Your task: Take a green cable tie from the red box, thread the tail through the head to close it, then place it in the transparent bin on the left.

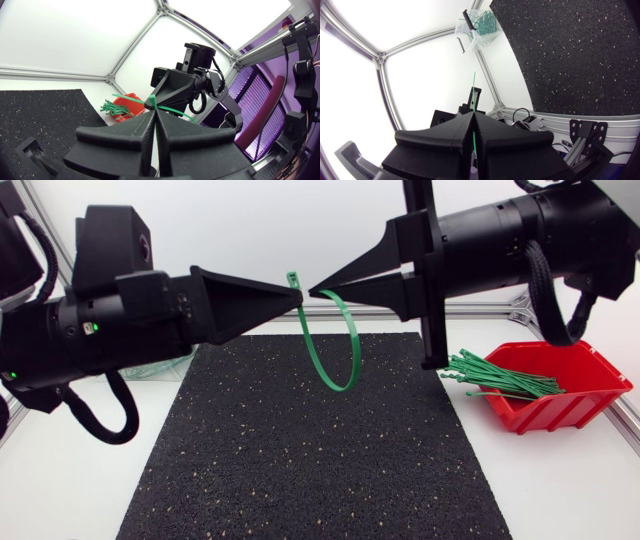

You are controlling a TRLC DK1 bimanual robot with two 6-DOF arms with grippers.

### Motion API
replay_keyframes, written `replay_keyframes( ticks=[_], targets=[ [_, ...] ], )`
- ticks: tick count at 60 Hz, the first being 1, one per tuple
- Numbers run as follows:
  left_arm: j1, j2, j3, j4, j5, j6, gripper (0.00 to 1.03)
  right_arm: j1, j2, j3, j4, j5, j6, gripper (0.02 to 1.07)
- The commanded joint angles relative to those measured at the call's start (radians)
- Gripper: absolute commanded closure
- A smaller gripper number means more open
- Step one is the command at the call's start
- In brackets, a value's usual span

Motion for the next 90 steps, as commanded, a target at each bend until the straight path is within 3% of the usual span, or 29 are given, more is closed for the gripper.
replay_keyframes(
  ticks=[1,33,53,90],
  targets=[
    [-0.008,-0.012,-0.007,0.014,0.005,0.022,1.0,0.005,-0.004,-0.009,0.002,-0.004,0.018,1.01],
    [-0.005,0.114,0.01,0.031,-0.036,0.062,1.0,0.006,-0.099,-0.053,0.012,-0.043,0.02,1.01],
    [-0.007,0.096,0.014,0.031,-0.039,0.057,1.0,0.057,-0.038,-0.041,0.019,-0.057,0.021,1.01],
    [-0.002,0.065,0.004,0.026,-0.041,0.058,1.0,0.018,-0.065,-0.052,0.026,-0.054,0.021,1.01]
  ],
)
